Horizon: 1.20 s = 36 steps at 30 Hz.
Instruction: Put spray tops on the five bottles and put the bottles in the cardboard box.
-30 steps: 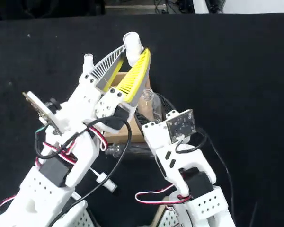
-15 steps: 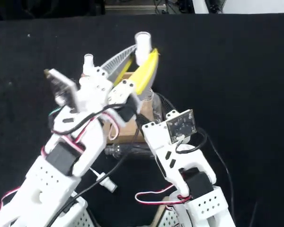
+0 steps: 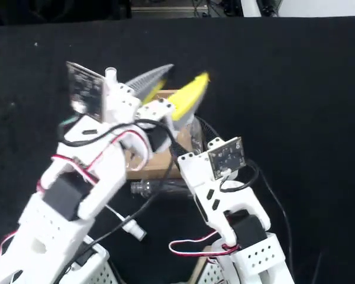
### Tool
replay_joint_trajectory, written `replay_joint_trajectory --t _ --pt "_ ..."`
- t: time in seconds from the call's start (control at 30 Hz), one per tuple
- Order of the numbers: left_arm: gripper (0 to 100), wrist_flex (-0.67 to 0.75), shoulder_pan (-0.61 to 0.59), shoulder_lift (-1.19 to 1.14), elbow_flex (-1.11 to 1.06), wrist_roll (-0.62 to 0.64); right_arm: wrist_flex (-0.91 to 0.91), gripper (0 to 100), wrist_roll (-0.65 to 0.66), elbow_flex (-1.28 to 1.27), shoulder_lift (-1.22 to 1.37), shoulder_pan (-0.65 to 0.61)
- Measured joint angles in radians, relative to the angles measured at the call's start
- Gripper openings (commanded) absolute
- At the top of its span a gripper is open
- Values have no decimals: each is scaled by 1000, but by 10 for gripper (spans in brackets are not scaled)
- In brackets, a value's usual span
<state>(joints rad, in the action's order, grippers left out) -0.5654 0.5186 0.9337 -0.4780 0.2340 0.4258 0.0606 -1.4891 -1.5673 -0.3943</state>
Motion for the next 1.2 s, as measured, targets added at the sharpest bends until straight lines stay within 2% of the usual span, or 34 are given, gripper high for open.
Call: replay_joint_trajectory --t 0.2,0.37,0.5,0.6,0.97,1.2 --pt "173 -184 -38 2 183 0 0 11 -2 0 0 0" --pt "173 -236 -213 2 293 2 -28 11 -72 0 2 14" --pt "173 -184 -445 0 298 8 -130 11 -97 8 48 23" --pt "173 -124 -569 0 287 8 -227 11 -100 48 169 8" --pt "173 150 -773 -8 107 8 -457 11 -100 252 792 -78" --pt "173 218 -859 -8 78 8 -839 11 -100 253 1040 -81"
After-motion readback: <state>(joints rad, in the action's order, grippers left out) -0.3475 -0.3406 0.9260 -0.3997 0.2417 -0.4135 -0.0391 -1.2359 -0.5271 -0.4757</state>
